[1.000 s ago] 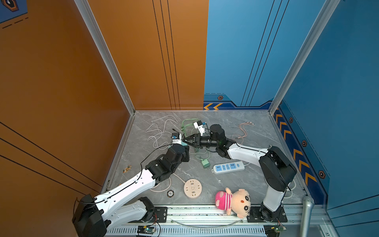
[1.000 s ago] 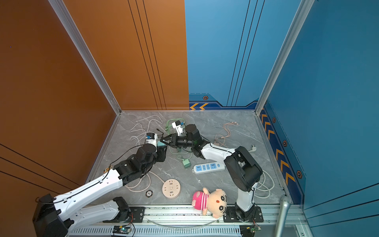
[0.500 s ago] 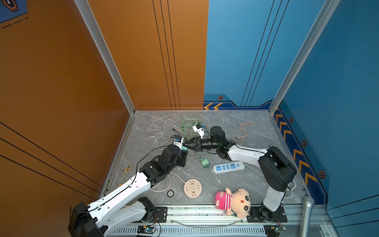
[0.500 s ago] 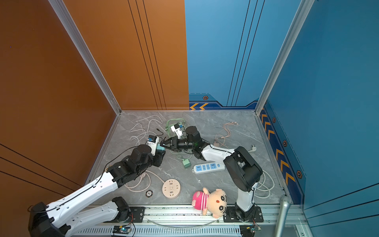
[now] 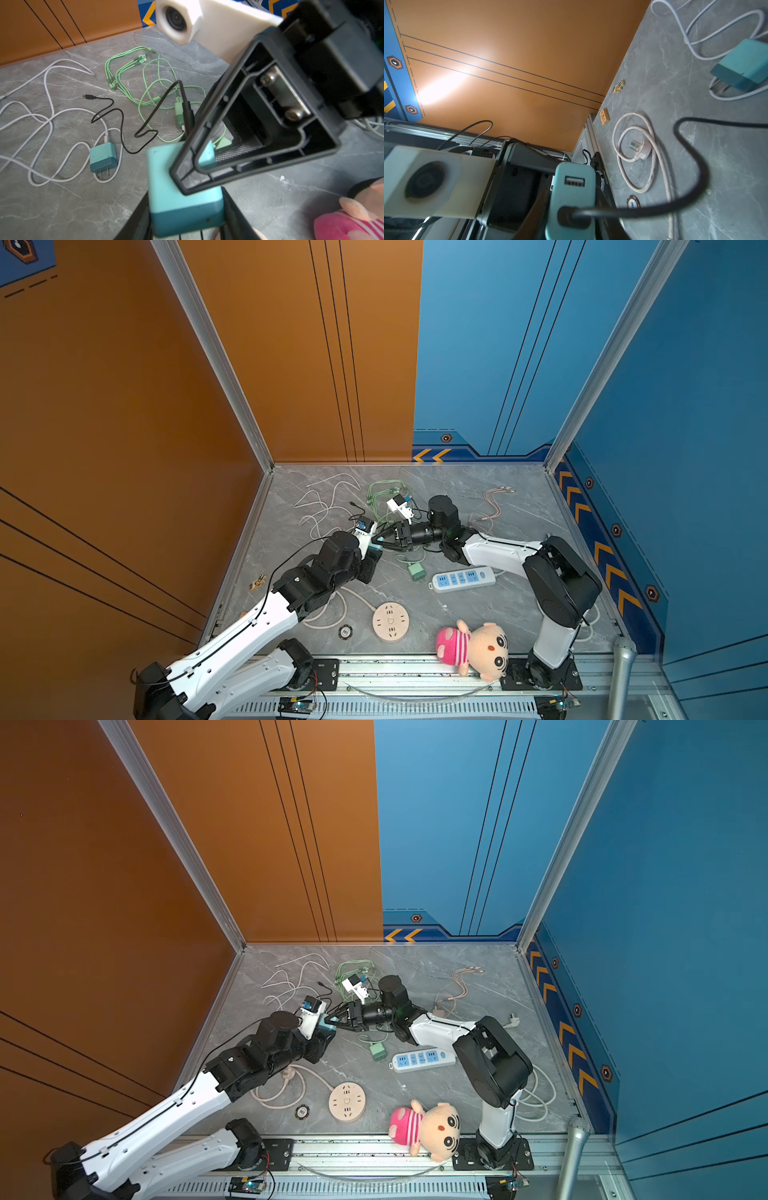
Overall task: Insert plugs into power strip
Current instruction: Pass the plug.
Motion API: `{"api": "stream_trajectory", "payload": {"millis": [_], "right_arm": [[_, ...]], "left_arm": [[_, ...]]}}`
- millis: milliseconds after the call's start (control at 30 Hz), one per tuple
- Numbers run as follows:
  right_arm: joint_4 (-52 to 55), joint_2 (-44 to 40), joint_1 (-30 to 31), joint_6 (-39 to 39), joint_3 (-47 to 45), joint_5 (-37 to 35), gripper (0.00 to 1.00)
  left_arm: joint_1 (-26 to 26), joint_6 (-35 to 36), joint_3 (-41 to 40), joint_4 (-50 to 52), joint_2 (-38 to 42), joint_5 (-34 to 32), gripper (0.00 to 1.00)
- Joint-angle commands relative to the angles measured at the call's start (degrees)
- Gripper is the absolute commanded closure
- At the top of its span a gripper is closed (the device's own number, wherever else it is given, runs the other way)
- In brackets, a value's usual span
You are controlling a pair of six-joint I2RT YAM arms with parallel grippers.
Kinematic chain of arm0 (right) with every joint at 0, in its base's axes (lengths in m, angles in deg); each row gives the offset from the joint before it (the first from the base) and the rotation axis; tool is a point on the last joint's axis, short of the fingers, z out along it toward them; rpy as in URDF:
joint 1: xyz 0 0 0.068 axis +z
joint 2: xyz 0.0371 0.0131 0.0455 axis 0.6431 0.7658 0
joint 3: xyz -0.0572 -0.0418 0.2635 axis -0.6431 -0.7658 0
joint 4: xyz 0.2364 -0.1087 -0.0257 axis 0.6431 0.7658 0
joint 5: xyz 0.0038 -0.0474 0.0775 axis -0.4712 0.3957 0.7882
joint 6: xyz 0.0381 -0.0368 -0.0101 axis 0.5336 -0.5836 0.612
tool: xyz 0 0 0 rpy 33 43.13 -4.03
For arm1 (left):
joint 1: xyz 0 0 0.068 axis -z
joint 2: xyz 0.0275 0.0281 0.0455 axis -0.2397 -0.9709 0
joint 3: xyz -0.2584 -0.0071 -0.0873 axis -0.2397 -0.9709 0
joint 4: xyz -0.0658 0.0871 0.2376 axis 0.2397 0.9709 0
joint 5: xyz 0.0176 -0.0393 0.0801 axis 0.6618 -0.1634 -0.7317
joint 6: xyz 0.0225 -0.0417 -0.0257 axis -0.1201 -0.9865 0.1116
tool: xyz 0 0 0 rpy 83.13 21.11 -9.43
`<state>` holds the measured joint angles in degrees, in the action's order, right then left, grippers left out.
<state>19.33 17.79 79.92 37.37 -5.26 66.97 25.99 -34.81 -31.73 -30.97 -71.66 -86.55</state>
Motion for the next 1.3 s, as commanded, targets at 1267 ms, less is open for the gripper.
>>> {"api": "stream_trajectory", "payload": {"millis": [1267], "right_arm": [[-31.67, 12.1, -1.91, 26.49, -0.94, 10.63, 1.0]], "left_arm": [[-3.13, 16.91, 11.7, 14.4, -8.21, 8.29, 0.61]]}}
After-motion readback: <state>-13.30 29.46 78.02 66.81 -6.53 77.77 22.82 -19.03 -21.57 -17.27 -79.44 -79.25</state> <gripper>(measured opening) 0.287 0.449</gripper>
